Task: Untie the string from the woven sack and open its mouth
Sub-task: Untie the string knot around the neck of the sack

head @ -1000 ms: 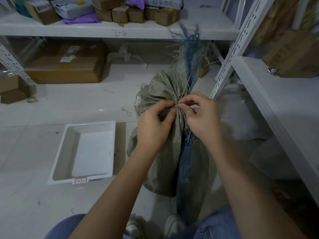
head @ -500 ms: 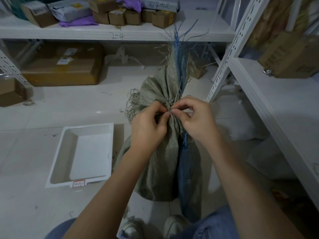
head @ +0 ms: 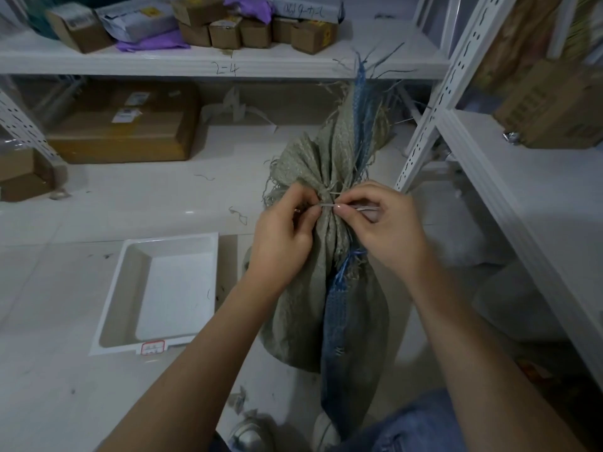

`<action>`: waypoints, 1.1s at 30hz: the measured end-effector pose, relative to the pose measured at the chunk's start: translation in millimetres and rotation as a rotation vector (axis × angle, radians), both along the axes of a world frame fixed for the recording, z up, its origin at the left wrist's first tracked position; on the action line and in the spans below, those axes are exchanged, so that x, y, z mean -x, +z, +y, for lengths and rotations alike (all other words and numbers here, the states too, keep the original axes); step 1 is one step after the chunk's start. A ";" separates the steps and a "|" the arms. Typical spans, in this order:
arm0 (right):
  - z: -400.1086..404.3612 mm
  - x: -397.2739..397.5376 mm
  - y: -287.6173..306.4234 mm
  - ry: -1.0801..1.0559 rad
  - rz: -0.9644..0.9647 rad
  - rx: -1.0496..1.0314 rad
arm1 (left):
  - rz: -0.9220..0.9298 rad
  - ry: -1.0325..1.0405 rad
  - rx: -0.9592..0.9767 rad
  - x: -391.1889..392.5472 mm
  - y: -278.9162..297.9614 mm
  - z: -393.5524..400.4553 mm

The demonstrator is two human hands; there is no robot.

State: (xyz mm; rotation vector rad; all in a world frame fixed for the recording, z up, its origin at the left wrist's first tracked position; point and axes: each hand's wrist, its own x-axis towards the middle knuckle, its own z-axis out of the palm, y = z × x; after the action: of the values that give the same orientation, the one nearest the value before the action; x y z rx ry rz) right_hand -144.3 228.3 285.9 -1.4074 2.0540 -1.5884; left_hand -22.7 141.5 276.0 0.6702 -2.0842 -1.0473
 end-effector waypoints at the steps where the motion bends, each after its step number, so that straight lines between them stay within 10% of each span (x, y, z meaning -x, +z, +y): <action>1: -0.3 0.9 -0.7 -0.009 -0.011 0.008 | 0.043 -0.034 -0.078 0.0 1.4 -0.2; 21: -7.4 -8.3 -0.5 -0.004 -0.022 -0.073 | -0.075 0.024 0.236 -0.6 1.9 -1.6; 33: -4.4 -1.1 -2.0 -0.025 -0.147 -0.017 | 0.013 -0.036 -0.034 2.4 2.3 -1.9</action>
State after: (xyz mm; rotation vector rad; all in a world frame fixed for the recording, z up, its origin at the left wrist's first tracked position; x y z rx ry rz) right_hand -143.2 223.9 283.9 -1.2245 2.0025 -1.6279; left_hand -25.1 139.7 278.3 0.6427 -2.0790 -1.1066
